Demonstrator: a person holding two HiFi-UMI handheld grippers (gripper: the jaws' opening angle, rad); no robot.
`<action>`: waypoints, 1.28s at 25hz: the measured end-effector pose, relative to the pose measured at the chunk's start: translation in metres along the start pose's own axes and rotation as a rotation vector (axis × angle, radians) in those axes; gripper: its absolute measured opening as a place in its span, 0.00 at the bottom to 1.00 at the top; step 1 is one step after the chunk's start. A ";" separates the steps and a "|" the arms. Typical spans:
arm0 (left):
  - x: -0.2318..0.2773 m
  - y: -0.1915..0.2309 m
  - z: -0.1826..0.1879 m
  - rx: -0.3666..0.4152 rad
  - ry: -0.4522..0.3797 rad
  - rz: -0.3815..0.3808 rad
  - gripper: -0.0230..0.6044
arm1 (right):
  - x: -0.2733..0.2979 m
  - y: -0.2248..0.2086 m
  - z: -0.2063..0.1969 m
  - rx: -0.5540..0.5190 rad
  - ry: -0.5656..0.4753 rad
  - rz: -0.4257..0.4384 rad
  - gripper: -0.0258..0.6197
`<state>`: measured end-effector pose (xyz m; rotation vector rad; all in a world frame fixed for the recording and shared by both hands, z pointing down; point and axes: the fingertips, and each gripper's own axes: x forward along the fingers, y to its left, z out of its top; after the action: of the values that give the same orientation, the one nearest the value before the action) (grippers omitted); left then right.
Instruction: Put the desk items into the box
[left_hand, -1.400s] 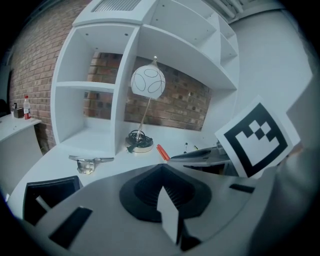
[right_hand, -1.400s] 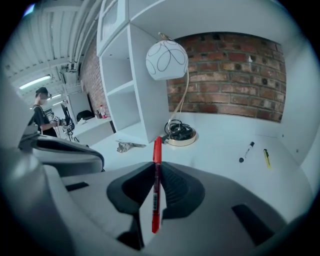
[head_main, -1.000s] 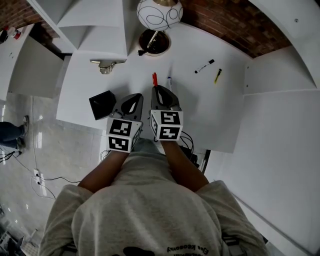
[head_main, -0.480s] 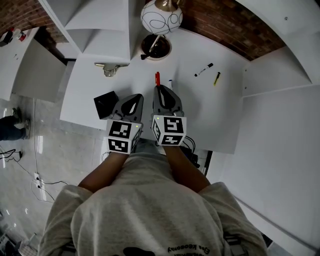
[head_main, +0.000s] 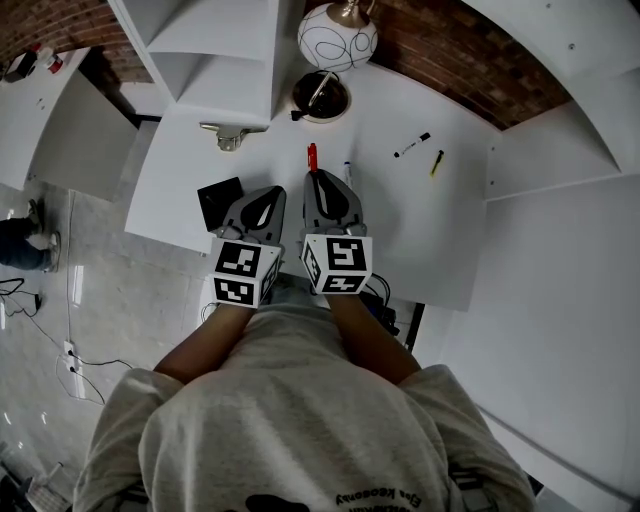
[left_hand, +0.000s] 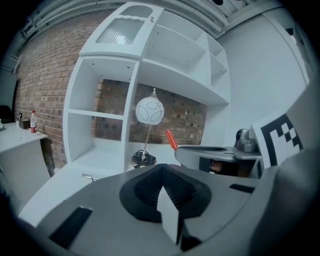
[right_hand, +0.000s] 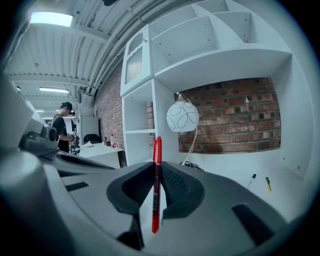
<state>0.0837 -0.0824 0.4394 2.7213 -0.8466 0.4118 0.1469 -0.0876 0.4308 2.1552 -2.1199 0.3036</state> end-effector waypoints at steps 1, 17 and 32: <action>-0.002 0.002 0.000 -0.003 -0.002 0.005 0.04 | 0.000 0.003 0.001 -0.002 -0.002 0.007 0.12; -0.040 0.051 -0.006 -0.046 -0.022 0.141 0.04 | 0.022 0.069 0.006 -0.025 -0.017 0.162 0.12; -0.074 0.085 -0.013 -0.075 -0.031 0.265 0.04 | 0.034 0.121 0.014 -0.030 -0.057 0.302 0.12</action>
<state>-0.0270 -0.1075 0.4398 2.5600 -1.2124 0.3813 0.0271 -0.1264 0.4168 1.8454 -2.4655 0.2342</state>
